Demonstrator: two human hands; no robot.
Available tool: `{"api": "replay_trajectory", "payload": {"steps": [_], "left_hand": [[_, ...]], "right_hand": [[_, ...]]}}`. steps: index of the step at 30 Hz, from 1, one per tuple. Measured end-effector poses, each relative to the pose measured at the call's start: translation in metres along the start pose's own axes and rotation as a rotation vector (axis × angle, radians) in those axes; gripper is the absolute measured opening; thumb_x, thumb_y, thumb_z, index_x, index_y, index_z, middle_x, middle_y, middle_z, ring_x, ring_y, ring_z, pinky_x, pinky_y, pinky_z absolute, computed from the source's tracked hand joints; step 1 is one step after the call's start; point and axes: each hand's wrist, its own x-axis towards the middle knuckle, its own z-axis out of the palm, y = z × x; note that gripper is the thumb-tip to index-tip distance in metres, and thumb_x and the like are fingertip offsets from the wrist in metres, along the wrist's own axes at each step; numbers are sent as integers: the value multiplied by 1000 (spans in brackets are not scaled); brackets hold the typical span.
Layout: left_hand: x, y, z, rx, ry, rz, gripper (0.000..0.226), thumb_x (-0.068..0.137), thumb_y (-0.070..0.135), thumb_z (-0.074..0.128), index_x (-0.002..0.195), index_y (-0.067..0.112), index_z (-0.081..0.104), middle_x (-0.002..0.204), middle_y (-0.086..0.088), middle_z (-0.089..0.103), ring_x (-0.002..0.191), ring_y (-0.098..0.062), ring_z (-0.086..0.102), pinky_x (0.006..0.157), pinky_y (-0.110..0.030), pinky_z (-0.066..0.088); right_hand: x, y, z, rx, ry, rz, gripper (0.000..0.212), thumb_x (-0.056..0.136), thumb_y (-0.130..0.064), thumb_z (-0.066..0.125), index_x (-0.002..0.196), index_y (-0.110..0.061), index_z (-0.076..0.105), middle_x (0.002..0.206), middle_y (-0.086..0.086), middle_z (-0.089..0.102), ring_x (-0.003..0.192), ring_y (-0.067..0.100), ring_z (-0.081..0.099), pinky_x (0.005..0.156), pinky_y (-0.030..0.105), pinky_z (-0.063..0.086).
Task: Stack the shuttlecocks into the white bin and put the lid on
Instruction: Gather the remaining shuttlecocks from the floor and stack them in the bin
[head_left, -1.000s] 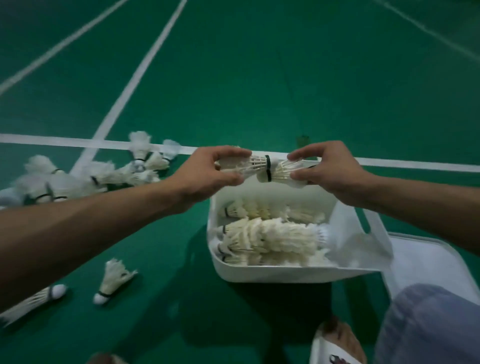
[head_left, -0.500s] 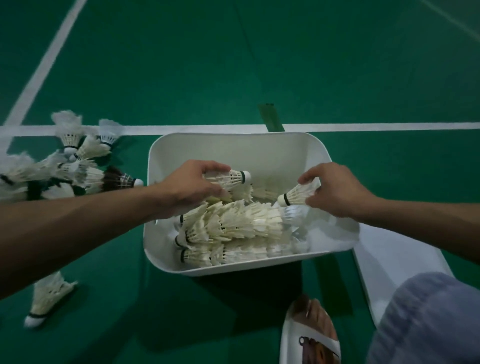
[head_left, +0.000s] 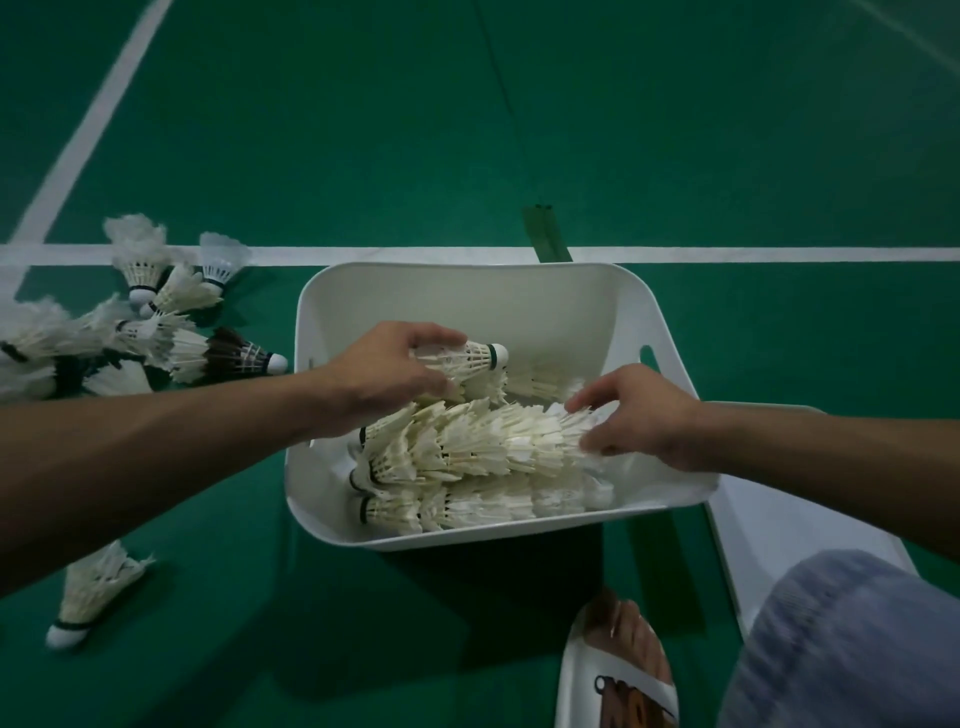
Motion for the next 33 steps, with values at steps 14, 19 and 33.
{"api": "replay_trajectory", "payload": {"steps": [14,19,33], "left_hand": [[3,-1,-2,-48,-4,22,57,78,-3,68,127,24,59,127,3,58,109,-18,59,99,-37,46],[5,-2,0,-45,-7,27,56,79,-4,67,127,25,60,127,2,59,105,-17,61,95,-33,49],[13,10,16,30,-65,93,48,86,-2,61,126,25,62,122,3,63,95,-15,66,82,-22,54]], "right_hand": [[29,-15,1,381,-132,95,46,76,24,58,100,-15,62,119,13,55,87,27,61,57,26,53],[33,-1,15,330,-94,127,45,75,23,62,102,-13,60,122,16,56,91,29,61,60,28,54],[20,-21,-21,-240,70,-210,54,65,-25,88,110,-23,58,102,-4,64,85,14,65,65,27,53]]}}
